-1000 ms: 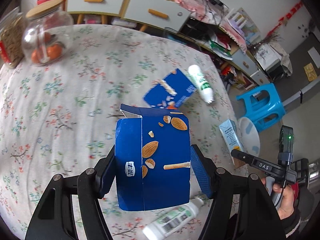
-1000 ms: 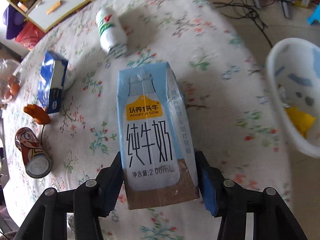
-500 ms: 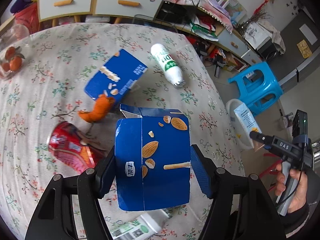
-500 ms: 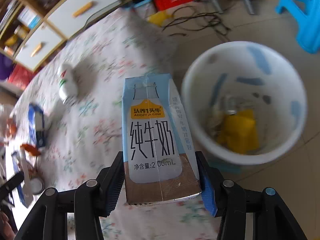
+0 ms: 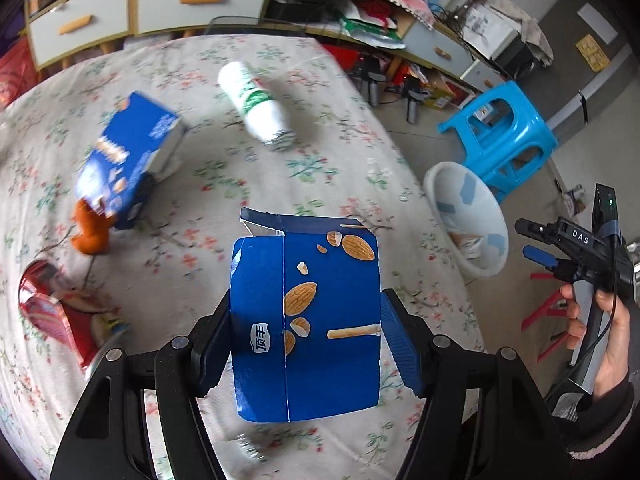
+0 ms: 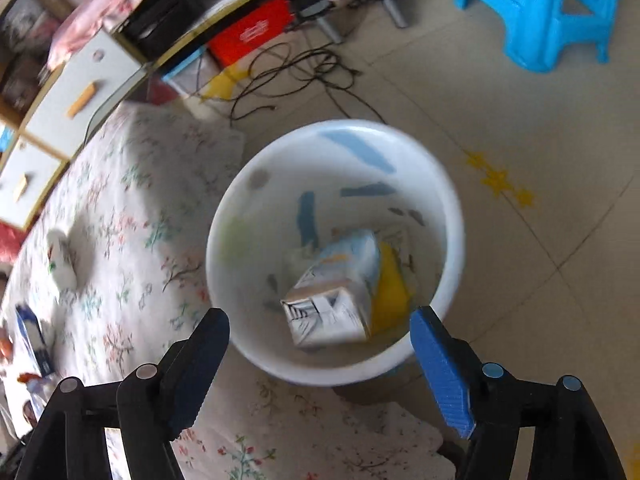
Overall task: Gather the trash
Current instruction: 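Grasp the light-blue milk carton with the right gripper and drop it into the wastebasket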
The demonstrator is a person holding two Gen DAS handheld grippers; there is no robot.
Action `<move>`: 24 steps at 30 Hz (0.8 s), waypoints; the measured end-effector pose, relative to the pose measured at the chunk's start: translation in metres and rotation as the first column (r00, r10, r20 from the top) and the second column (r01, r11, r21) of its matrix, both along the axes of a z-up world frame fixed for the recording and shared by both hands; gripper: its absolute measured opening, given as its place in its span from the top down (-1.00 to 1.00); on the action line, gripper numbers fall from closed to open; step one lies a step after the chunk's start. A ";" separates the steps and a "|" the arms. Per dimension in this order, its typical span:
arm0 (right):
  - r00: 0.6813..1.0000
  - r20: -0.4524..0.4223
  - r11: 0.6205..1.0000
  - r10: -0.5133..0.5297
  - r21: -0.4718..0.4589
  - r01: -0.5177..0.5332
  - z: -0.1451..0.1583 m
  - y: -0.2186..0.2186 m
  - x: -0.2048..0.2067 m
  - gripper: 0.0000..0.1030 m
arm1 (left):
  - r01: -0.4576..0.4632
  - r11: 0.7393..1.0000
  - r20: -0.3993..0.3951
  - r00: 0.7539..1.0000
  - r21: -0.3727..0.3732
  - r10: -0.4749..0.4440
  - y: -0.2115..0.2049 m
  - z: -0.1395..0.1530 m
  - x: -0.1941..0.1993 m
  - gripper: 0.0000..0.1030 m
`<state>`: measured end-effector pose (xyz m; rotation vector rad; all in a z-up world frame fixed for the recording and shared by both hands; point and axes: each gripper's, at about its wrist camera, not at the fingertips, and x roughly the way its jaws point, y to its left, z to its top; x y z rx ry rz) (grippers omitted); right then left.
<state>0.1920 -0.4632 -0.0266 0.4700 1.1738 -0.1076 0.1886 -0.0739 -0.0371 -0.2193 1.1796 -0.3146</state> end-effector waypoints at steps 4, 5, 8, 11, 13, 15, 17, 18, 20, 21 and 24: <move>1.000 0.017 1.000 -0.019 0.008 0.019 0.009 -0.015 -0.005 -0.54 | 0.040 0.999 0.011 0.999 0.017 -0.041 -0.025 0.005 0.009 -0.38; 1.000 0.020 1.000 -0.017 -0.002 0.017 0.011 -0.017 -0.007 -0.54 | 0.051 0.998 0.012 0.999 0.020 -0.052 -0.032 0.006 0.012 -0.38; 1.000 0.020 0.999 -0.006 -0.049 0.007 0.012 -0.023 -0.014 -0.56 | 0.093 0.996 0.025 0.995 0.019 -0.093 -0.059 0.009 0.022 -0.38; 1.000 0.012 0.997 -0.003 -0.083 0.003 0.011 -0.033 -0.023 -0.56 | 0.134 0.991 0.045 0.990 0.022 -0.135 -0.089 0.012 0.032 -0.39; 1.000 0.004 0.995 -0.011 -0.097 0.011 0.009 -0.042 -0.028 -0.56 | 0.158 0.987 0.047 0.986 0.008 -0.158 -0.109 0.012 0.039 -0.39; 1.000 -0.006 0.994 -0.028 -0.104 0.027 0.007 -0.054 -0.034 -0.56 | 0.180 0.984 0.041 0.983 -0.014 -0.179 -0.130 0.010 0.047 -0.39; 0.999 -0.009 0.994 -0.048 -0.097 0.047 0.006 -0.064 -0.039 -0.56 | 0.191 0.981 0.037 0.981 -0.037 -0.190 -0.149 0.007 0.055 -0.39; 0.998 -0.010 0.994 -0.061 -0.088 0.060 0.005 -0.070 -0.041 -0.56 | 0.195 0.980 0.035 0.981 -0.049 -0.193 -0.158 0.006 0.058 -0.39; 0.997 -0.008 0.994 -0.079 -0.076 0.078 0.006 -0.077 -0.044 -0.56 | 0.201 0.977 0.032 0.979 -0.072 -0.199 -0.173 0.003 0.065 -0.39; 0.996 -0.008 0.994 -0.085 -0.072 0.084 0.006 -0.080 -0.045 -0.56 | 0.208 0.975 0.032 0.978 -0.084 -0.206 -0.180 0.002 0.068 -0.39; 0.995 -0.006 0.993 -0.096 -0.065 0.096 0.007 -0.086 -0.047 -0.56 | 0.238 0.965 0.060 0.971 -0.112 -0.232 -0.198 0.000 0.077 -0.39</move>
